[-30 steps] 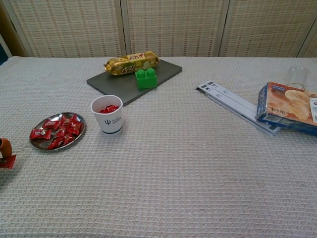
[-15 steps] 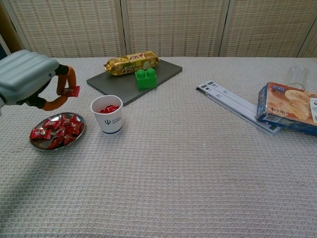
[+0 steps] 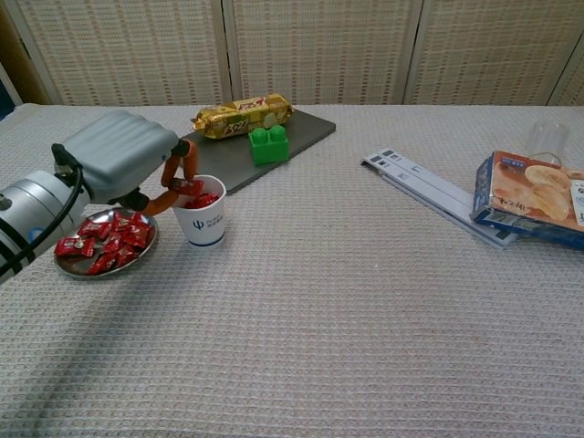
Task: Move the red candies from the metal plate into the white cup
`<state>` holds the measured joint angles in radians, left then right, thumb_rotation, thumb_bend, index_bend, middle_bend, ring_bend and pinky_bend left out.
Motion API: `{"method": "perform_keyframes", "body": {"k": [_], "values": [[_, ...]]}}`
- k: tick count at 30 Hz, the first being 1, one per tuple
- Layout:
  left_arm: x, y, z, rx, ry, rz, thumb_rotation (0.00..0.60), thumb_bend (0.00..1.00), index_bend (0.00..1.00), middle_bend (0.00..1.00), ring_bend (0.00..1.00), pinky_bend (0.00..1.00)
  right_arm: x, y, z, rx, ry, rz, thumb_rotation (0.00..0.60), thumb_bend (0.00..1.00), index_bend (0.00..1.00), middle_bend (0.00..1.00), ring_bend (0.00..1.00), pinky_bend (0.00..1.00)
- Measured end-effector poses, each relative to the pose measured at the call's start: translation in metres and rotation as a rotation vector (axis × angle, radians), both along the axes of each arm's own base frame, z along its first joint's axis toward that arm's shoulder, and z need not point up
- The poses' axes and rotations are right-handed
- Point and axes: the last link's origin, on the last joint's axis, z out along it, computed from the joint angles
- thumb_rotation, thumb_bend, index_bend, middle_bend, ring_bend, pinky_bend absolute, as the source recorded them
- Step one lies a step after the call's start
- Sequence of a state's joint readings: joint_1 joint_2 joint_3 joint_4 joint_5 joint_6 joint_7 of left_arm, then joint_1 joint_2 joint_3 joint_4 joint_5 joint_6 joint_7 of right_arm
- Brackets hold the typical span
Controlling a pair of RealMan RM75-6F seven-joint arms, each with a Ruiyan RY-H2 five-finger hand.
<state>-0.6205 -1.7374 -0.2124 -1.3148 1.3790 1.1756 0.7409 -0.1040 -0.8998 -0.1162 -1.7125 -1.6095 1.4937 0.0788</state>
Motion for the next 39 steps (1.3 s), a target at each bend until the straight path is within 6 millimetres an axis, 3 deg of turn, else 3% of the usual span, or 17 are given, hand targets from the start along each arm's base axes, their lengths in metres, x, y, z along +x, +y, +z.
{"method": "perform_keyframes", "body": {"k": [4,12,19,24,28,32,39], "values": [[0.003,-0.001,-0.002,0.001,0.006,-0.010,0.600,0.41,0.29,0.42,0.73,1.00,0.001,0.000,0.000,-0.002,0.000,0.003,0.600,0.04,0.00,0.00,0.00,0.03],[-0.001,-0.011,0.007,0.010,-0.055,-0.009,0.600,0.41,0.27,0.39,0.73,1.00,0.000,0.001,0.000,0.006,0.000,0.002,0.600,0.04,0.00,0.00,0.00,0.03],[-0.059,-0.045,0.028,-0.024,-0.106,0.119,0.600,0.41,0.09,0.29,0.73,1.00,0.003,0.004,0.000,0.008,-0.006,0.018,0.600,0.04,0.00,0.00,0.00,0.03],[-0.097,-0.056,0.040,-0.020,-0.121,0.221,0.600,0.41,0.06,0.23,0.73,1.00,0.005,0.006,-0.001,0.017,-0.007,0.032,0.600,0.04,0.00,0.00,0.00,0.03],[-0.107,-0.060,0.040,-0.031,-0.119,0.250,0.600,0.41,0.11,0.23,0.73,1.00,0.006,0.007,-0.003,0.026,-0.008,0.039,0.600,0.04,0.00,0.00,0.00,0.03],[-0.119,-0.070,0.029,-0.077,-0.081,0.268,0.600,0.41,0.13,0.24,0.73,1.00,0.008,0.008,-0.004,0.038,-0.010,0.054,0.600,0.04,0.00,0.00,0.00,0.03],[-0.123,-0.059,0.013,-0.087,-0.074,0.287,0.600,0.41,0.13,0.25,0.73,1.00,0.008,0.010,-0.003,0.036,-0.012,0.060,0.600,0.04,0.00,0.00,0.00,0.03]]}}
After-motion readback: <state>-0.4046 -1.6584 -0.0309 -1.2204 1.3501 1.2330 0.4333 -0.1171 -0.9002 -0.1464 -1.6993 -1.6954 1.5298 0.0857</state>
